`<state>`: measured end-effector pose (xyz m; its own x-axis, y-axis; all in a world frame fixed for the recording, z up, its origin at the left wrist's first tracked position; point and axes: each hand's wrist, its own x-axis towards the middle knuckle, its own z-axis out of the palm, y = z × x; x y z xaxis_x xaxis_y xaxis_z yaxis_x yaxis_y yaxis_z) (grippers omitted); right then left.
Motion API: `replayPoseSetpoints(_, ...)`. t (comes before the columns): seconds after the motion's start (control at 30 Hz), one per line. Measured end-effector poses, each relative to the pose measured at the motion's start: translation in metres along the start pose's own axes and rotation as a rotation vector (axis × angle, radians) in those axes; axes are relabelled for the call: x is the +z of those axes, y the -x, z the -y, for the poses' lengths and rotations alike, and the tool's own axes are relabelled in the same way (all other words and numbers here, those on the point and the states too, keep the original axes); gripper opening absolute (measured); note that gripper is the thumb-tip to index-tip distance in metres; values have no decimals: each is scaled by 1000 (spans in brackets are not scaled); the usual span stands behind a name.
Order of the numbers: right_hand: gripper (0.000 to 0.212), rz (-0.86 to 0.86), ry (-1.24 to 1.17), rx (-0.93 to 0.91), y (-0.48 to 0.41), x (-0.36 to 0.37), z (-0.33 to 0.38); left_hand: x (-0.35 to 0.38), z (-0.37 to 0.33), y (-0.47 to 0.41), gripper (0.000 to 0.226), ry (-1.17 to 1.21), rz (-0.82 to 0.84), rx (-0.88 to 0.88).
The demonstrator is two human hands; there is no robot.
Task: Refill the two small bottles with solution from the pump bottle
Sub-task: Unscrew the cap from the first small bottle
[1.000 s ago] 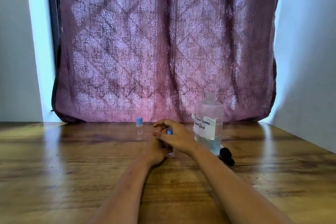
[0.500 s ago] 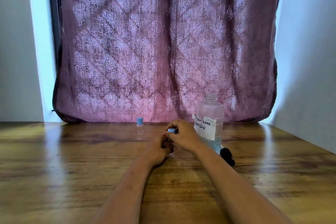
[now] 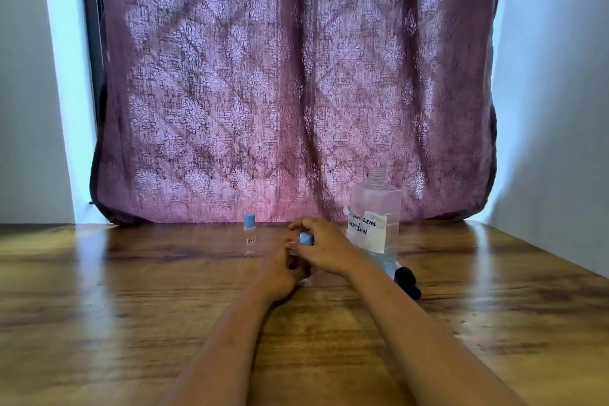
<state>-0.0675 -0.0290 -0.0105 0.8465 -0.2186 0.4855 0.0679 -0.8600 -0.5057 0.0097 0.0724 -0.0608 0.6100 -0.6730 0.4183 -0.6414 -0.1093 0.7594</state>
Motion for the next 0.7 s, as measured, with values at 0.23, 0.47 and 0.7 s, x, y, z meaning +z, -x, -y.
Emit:
replayPoseSetpoints(0.23,23,-92,81,28,-2,-1,-6,0,1,-1,32,79,34,-66)
replayPoseSetpoints(0.47,24,33,-89,-6,0,-9,1,2,4,-1,28,165,60,-114)
replayPoseSetpoints(0.7,28,-13,108,-15,-1,-5,-3,0,2,-1,39,158,45,-76)
